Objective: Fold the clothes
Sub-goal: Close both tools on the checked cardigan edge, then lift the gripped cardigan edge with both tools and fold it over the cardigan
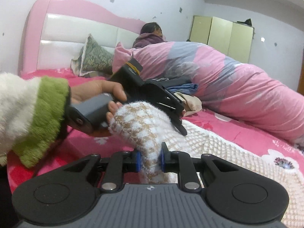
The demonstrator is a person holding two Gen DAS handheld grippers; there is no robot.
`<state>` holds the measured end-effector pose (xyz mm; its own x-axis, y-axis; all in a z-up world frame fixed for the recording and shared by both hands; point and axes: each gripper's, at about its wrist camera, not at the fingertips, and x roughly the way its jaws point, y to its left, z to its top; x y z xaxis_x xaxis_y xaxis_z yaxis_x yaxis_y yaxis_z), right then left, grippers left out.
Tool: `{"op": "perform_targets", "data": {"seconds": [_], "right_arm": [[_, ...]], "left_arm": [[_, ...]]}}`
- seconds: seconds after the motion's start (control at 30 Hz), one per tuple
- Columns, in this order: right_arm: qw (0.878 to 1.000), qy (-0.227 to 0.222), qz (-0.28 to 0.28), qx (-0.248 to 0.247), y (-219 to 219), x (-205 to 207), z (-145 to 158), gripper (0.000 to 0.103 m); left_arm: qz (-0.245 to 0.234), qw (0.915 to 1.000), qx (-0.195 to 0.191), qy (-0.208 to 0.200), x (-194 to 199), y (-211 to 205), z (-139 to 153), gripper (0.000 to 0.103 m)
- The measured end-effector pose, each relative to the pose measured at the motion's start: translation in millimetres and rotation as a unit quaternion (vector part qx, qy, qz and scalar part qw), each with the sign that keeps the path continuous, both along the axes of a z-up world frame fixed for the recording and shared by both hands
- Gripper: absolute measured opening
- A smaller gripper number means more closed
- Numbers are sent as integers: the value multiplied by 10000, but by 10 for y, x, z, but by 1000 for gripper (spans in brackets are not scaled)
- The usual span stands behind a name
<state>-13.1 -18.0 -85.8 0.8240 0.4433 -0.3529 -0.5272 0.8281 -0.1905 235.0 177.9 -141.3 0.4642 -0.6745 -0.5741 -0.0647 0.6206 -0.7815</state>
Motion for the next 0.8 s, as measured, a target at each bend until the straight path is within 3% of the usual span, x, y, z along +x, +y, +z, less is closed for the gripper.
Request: {"op": "perform_targets", "data": {"seconds": [0.03,0.1,0.3,0.43,0.63,0.8], "right_arm": [[10000,-11,-9,38,-12,-12,-3,20],[9998,-56,-46,176,-68,-40,19,20],[9949,-244,-204,960,-413,-116,207,20],[9855,-360,-373,1614,-722,-205,333,20],[9577,-495,-766,2730,-1325,-373,428,20],[9277,-591,-1144,3505,-1874,-498,406,20]], "left_arm": [[55,10000,-12,-16,-5,-27,19,27],[110,9995,135,-263,-56,-95,156,18],[149,9952,513,-819,-219,-387,794,14],[75,9898,1008,-1002,-247,-779,1247,14],[-358,9695,2024,-1332,-324,-1708,1723,14],[-830,9419,2821,-1626,-396,-2570,2020,16]]}}
